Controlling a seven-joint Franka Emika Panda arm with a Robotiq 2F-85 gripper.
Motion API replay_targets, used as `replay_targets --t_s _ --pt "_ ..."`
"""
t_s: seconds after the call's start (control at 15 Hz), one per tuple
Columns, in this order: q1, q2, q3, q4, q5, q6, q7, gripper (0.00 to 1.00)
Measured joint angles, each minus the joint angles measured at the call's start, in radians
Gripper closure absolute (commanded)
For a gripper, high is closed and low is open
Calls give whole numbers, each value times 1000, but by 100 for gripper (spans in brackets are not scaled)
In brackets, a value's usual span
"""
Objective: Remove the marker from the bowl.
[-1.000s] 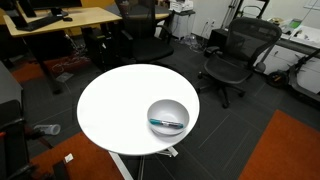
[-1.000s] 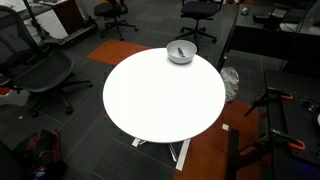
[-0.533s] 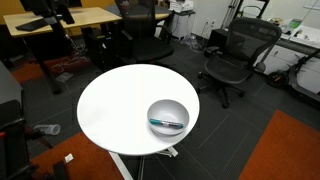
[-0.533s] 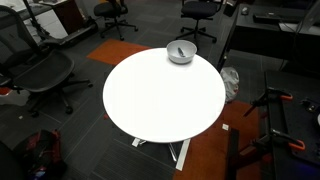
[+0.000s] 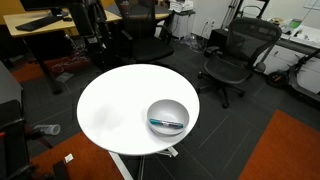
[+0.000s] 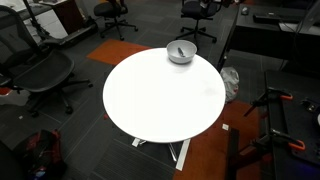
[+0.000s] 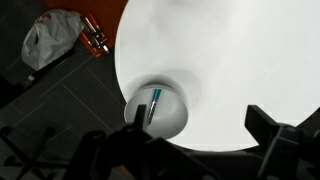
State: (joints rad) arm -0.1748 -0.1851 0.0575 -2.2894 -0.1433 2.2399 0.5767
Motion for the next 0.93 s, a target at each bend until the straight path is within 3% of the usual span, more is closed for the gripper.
replay_targets --t_s 0.4,0.93 --pt "1 198 -100 91 5 109 0 0" --pt "15 437 -179 204 13 224 -3 0"
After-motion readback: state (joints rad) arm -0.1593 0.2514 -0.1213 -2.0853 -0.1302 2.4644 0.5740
